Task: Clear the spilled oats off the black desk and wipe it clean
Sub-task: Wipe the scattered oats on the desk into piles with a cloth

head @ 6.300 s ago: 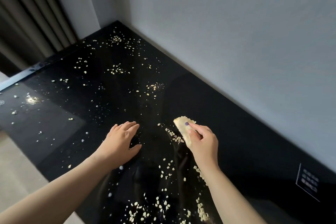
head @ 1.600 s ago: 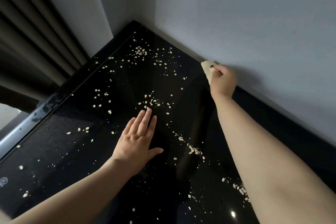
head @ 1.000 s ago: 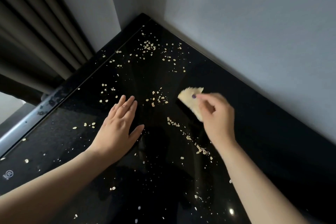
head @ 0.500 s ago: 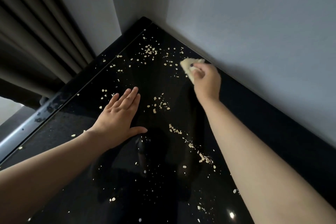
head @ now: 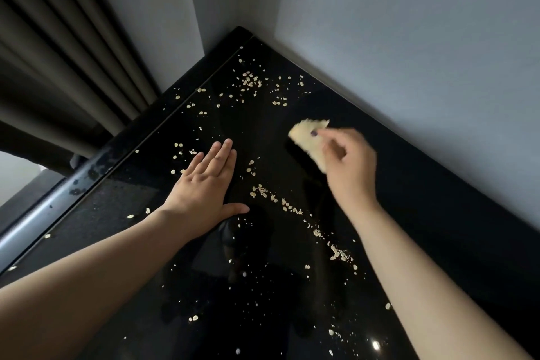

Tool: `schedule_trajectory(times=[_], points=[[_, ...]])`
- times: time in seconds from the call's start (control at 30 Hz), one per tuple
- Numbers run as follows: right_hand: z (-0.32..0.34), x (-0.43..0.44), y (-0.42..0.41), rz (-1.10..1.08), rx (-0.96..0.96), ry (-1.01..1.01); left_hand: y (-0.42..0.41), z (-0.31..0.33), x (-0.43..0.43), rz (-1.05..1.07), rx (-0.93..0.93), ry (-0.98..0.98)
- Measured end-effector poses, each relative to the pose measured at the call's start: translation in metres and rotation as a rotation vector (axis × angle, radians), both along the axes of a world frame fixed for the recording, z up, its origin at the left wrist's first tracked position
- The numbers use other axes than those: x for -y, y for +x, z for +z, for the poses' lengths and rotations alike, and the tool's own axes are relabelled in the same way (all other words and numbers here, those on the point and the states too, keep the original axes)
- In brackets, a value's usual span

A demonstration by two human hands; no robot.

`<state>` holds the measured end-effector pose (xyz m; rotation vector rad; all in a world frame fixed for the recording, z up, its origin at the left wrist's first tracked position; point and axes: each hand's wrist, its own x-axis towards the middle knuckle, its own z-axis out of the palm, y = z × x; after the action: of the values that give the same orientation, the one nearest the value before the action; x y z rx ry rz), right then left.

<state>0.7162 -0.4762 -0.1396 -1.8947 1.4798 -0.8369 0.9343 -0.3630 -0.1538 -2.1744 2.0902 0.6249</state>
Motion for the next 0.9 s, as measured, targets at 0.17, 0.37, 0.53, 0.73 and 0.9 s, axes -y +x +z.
schedule_trajectory(times=[0.17,0.37,0.53,0.73,0.9], points=[[-0.011,0.091,0.017,-0.287,0.055,0.035,0.000,-0.001,0.000,-0.007,-0.009,-0.018],[-0.031,0.124,0.047,-0.386,0.012,0.144,0.001,-0.003,-0.001,0.000,-0.019,-0.020],[-0.035,0.071,0.069,-0.045,-0.095,-0.008,0.001,-0.001,-0.002,0.002,-0.026,-0.009],[-0.030,-0.007,0.035,0.223,-0.059,0.130,0.000,0.002,0.000,0.000,-0.015,0.009],[-0.017,-0.049,0.009,0.246,-0.023,0.222,0.002,0.001,-0.001,-0.006,-0.072,-0.010]])
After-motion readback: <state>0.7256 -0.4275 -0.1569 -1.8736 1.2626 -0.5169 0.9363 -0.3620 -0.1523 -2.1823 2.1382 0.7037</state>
